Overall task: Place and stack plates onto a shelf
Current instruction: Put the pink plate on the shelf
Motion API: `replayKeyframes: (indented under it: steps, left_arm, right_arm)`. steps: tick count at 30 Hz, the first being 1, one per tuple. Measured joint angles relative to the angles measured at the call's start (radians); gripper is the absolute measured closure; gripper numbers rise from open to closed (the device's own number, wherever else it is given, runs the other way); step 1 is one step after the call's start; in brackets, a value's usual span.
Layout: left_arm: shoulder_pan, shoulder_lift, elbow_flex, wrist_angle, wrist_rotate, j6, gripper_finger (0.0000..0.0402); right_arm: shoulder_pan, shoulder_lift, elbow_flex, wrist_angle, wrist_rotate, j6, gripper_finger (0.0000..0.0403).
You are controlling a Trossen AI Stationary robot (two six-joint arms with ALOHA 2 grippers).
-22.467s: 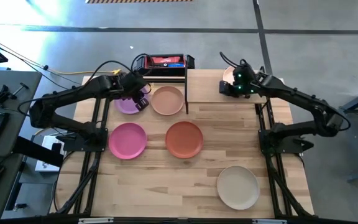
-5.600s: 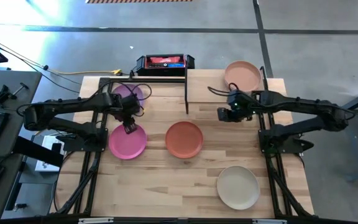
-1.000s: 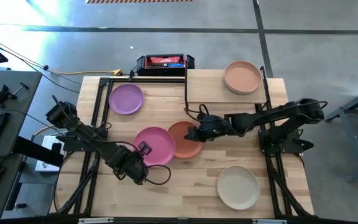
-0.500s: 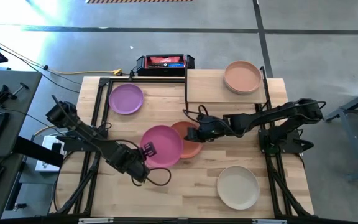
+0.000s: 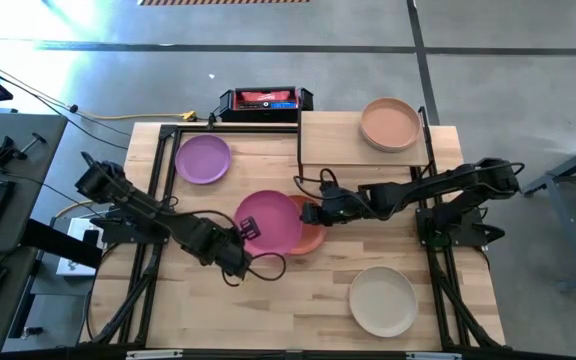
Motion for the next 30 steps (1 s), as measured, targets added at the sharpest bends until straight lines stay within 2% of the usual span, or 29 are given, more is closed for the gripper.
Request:
replayKeyframes:
  steps: [18, 22, 27, 30]
  left_arm:
    - [0.033, 0.0, 0.0, 0.09, -0.041, 0.056, 0.0397]
    - [0.036, 0.0, 0.0, 0.103, -0.042, 0.054, 0.0397]
    - [0.036, 0.0, 0.0, 0.107, -0.042, 0.034, 0.0397]
    - [0.036, 0.0, 0.0, 0.112, -0.042, 0.0, 0.0397]
  right_arm:
    - [-0.005, 0.0, 0.0, -0.051, 0.03, 0.009, 0.0308]
    - [-0.009, 0.0, 0.0, -0.054, 0.03, 0.003, 0.0332]
    - [-0.011, 0.0, 0.0, -0.052, 0.028, -0.024, 0.0392]
    - [-0.012, 0.0, 0.0, -0.052, 0.027, -0.024, 0.0394]
